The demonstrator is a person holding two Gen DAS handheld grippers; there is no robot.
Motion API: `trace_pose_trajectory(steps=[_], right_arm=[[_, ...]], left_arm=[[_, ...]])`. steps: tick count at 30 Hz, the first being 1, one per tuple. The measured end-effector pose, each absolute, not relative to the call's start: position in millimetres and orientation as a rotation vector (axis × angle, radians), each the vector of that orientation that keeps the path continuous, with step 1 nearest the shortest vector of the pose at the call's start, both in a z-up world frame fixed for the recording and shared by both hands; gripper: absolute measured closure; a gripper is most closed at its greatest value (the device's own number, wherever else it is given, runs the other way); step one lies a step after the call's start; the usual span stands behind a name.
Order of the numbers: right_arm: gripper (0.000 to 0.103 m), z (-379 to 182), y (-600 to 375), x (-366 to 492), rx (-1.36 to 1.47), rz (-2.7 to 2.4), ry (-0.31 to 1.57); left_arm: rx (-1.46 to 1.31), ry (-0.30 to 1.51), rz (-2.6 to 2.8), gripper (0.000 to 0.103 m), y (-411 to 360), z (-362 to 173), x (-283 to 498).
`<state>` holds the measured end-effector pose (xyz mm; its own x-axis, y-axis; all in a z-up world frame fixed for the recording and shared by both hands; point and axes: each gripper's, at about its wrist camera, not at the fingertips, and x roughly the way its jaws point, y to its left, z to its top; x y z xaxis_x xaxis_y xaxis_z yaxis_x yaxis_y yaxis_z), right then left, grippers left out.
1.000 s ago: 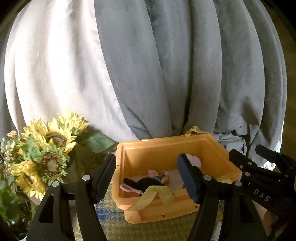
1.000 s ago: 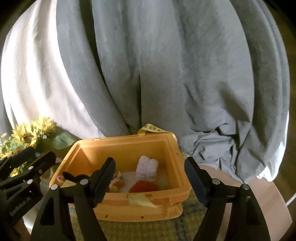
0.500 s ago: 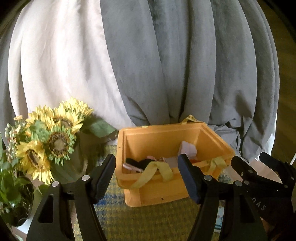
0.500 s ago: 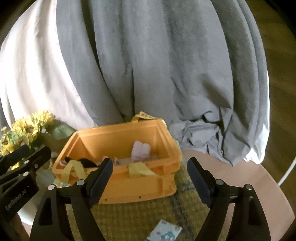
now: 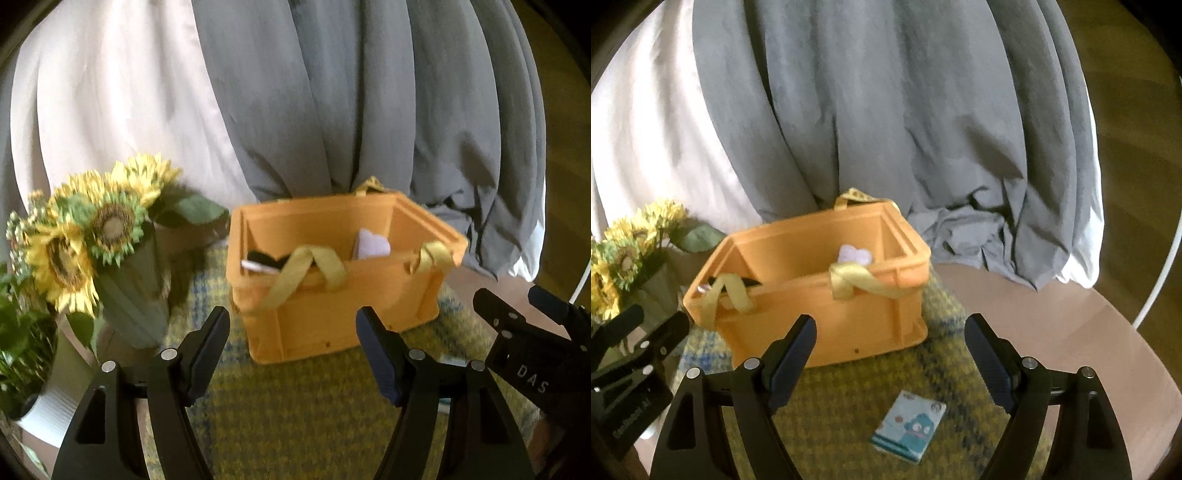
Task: Organize soft objects
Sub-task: 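Move the right gripper back toward the blue cartoon tissue pack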
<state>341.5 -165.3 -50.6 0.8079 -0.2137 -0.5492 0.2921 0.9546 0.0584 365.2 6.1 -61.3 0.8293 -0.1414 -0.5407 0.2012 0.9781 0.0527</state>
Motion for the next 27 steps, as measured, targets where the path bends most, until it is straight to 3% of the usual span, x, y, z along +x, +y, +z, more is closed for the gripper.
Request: trace_pose_trajectory(steps=[27], right_arm=[[0.02, -129, -170, 348, 0.206, -0.335, 0.785]], left_arm=[[0.214, 0.72, -0.215, 0.031, -10, -134, 373]])
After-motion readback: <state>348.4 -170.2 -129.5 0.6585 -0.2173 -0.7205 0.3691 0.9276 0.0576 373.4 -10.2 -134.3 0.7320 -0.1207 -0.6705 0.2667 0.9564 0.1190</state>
